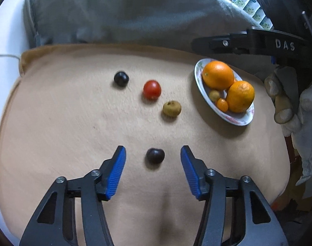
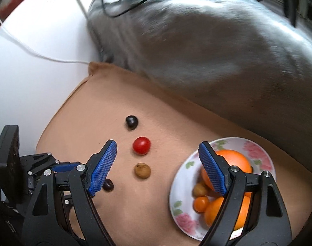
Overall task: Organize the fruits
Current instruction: 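Withdraw both tools from the plate toward the remaining fruits, then close the left gripper on the dark plum while the right gripper grasps the red tomato, then lift the plum and tomato and carry both toward the floral plate, then lower the held plum and tomato over the floral plate with both grippers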
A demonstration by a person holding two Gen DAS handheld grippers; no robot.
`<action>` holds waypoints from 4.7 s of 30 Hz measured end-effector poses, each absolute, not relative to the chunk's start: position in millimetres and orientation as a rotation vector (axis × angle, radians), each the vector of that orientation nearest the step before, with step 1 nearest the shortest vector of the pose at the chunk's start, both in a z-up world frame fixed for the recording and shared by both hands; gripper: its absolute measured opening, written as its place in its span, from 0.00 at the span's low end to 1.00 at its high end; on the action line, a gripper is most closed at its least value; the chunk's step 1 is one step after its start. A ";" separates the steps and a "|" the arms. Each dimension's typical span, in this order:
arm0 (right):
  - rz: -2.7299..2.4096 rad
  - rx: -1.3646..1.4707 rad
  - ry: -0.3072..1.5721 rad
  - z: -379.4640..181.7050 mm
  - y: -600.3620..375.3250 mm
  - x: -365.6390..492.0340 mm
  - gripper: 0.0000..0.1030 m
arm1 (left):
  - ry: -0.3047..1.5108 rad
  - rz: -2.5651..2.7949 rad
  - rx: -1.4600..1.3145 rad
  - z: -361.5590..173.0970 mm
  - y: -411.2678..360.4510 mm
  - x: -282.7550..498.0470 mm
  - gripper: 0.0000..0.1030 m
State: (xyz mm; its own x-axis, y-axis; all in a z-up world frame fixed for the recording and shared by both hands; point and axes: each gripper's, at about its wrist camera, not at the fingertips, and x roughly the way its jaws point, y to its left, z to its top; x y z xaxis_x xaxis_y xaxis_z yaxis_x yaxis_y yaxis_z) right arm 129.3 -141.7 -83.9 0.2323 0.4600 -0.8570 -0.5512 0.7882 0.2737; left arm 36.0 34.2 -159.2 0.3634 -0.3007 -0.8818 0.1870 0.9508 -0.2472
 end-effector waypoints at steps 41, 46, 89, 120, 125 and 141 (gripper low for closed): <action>0.768 -0.307 1.348 -187.8 -42.0 149.9 0.35 | 1.183 -0.339 -0.115 -205.9 6.4 38.3 0.21; 0.772 -0.301 1.343 -186.6 -41.4 150.0 0.34 | 1.183 -0.340 -0.126 -206.8 7.9 40.5 0.21; 0.628 -0.056 1.163 -84.5 -188.3 124.5 0.34 | 1.069 -0.399 -0.101 -130.6 5.2 51.7 0.20; 0.432 0.006 1.174 -90.6 -286.3 136.0 0.34 | 1.068 -0.538 -0.052 -131.4 -69.2 66.2 0.20; 0.427 0.009 1.178 -95.1 -292.7 141.9 0.34 | 1.070 -0.533 -0.042 -134.3 -72.7 68.6 0.20; 0.445 0.012 1.203 -110.7 -296.2 155.3 0.34 | 1.084 -0.533 -0.017 -141.7 -90.3 82.6 0.20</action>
State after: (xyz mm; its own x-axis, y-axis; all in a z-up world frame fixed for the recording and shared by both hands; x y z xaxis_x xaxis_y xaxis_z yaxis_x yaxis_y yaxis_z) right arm 155.3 -296.2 -110.7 0.2845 0.3391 -0.8967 -0.3266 0.9137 0.2419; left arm 82.6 -90.3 -141.7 0.3553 -0.4208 -0.8347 0.4043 0.8743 -0.2686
